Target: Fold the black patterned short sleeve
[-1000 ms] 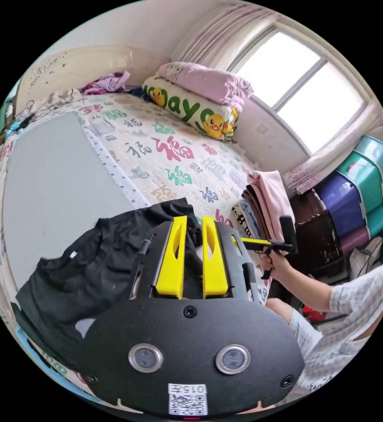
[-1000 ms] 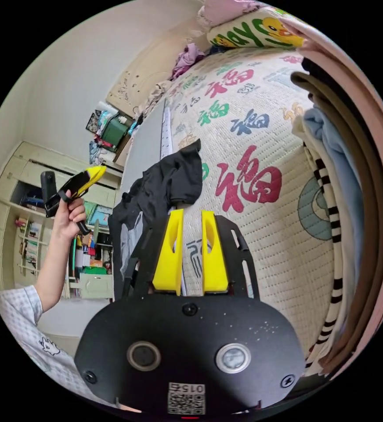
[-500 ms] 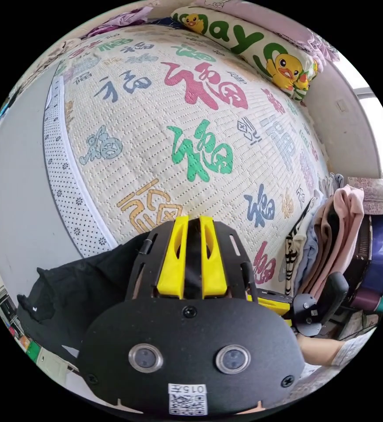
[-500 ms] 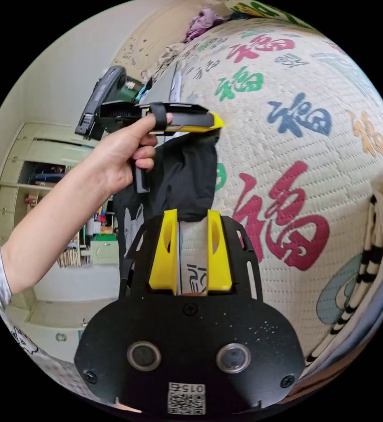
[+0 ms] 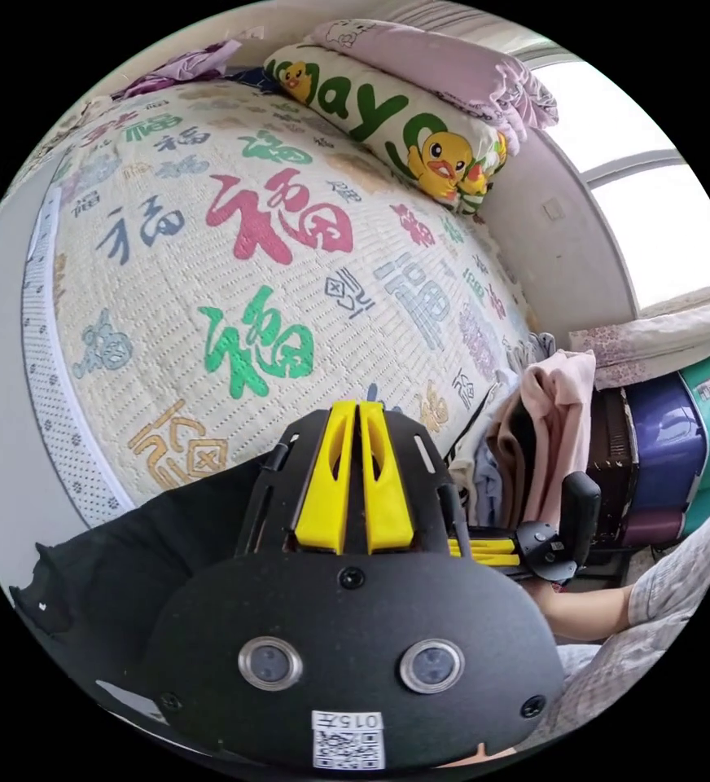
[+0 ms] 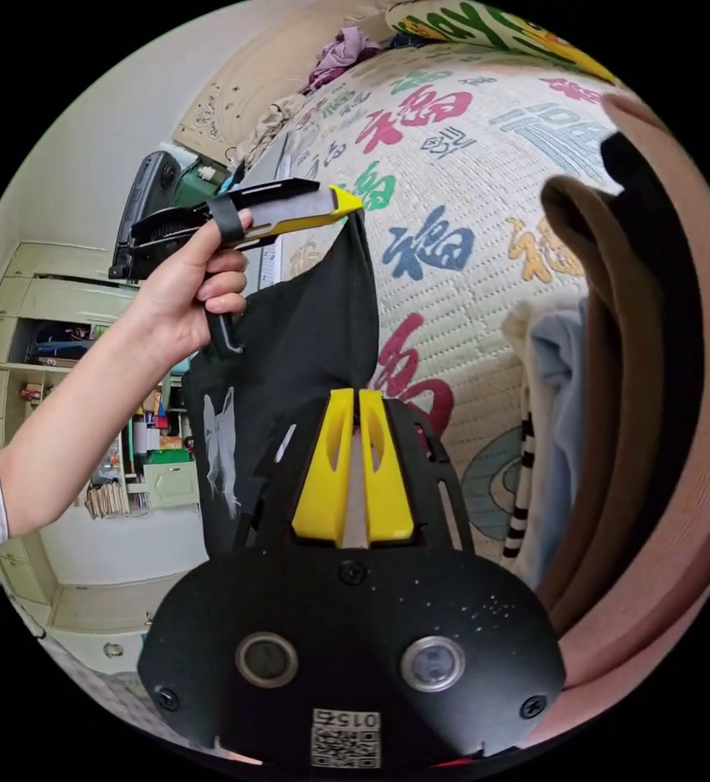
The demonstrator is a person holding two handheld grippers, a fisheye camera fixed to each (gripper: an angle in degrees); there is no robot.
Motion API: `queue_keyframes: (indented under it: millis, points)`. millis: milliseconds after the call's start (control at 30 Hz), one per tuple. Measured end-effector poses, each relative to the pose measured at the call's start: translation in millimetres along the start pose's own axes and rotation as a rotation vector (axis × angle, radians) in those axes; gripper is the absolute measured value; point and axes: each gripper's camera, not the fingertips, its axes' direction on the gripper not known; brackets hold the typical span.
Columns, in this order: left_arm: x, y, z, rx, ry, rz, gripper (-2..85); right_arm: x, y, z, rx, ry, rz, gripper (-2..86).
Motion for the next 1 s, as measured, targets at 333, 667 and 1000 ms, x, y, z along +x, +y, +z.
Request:
queue_keyframes:
  millis: [333,667,1000]
  points:
    - [-41,37,-29,0.044,0.002,-0.06,6.1,28,-32,-144,-0.097,0.106,-0.025,3.5]
    - [-141,291,-201,0.352,0.024,-0.425,5.6,-23,-41,-350,-0.149,0.243,-0.075,4.4]
    - [-294,593,-326,0.545,-0.095,-0.943,7.0,-255,-131,-437,-0.202,0.207,-0.365,4.5]
